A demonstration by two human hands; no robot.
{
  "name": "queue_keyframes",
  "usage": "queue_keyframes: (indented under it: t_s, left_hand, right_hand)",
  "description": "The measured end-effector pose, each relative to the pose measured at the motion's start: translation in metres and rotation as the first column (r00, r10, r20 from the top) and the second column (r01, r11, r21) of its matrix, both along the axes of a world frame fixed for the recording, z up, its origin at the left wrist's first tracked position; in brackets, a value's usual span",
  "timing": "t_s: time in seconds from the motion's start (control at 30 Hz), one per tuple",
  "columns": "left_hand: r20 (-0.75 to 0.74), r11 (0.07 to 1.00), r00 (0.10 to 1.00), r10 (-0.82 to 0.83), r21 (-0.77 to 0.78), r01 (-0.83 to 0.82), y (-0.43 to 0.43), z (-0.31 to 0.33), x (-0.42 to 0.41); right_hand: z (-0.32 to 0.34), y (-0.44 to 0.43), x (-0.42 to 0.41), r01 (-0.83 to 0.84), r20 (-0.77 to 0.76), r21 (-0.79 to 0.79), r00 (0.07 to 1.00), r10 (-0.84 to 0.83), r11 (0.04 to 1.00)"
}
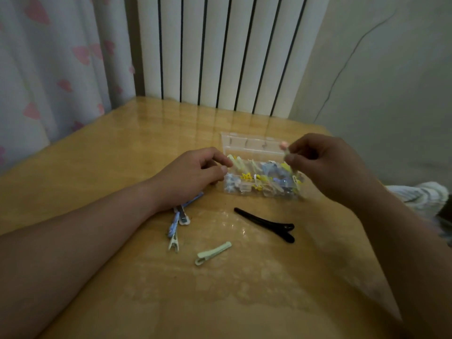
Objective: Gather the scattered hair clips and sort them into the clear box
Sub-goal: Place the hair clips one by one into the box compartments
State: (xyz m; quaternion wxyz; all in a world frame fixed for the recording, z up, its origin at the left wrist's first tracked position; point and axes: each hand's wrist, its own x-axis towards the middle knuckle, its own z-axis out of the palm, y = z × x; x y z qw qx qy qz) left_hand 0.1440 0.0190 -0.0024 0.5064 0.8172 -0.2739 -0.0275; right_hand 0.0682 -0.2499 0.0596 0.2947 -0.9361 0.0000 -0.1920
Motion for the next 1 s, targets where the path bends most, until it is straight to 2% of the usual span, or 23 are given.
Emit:
queue_keyframes:
  t_s: [0.1, 0.27, 0.47, 0.7, 0.83, 0.93, 1.0]
  left_hand:
    - [-0.004, 1.000, 1.000, 0.002, -0.004, -0.002, 0.000, -0.001, 0.000]
    - [-0.006, 1.000, 1.000, 0.011, 0.004, -0.011, 0.001, 0.000, 0.000]
    - [-0.006, 1.000, 1.000, 0.005, 0.000, -0.005, 0.001, 0.000, 0.001]
    - [0.002, 1.000, 1.000, 0.006, 0.009, -0.006, 0.001, -0.001, 0.001]
    - [-0.010, 1.000, 1.000, 0.004, 0.005, -0.004, 0.000, 0.000, 0.000]
    - [-0.011, 1.000, 1.000, -0.003, 0.000, 0.003, 0.001, 0.000, 0.000]
    - [-0.007, 1.000, 1.000, -0.003, -0.008, 0.003, 0.002, 0.000, 0.001]
  right_hand:
    - [-0.006, -0.024, 0.007, 0.149, -0.058, -0.086, 0.986, -0.155, 0.985]
    - [-0.018, -0.027, 0.012, 0.180, -0.202, -0.205, 0.954, -0.222, 0.962]
    - [-0.022, -0.029, 0.019, 0.202, -0.206, -0.261, 0.943, -0.259, 0.944]
    - [-0.029, -0.027, 0.022, 0.255, -0.110, -0.358, 0.944, -0.312, 0.898]
    - [-0.025, -0.016, 0.017, 0.212, 0.004, -0.318, 0.975, -0.223, 0.924]
    - [-0.017, 0.009, 0.003, 0.015, 0.043, -0.246, 0.999, -0.005, 0.969]
    - [-0.014, 0.030, -0.008, -0.166, -0.031, -0.215, 0.986, 0.163, 0.962]
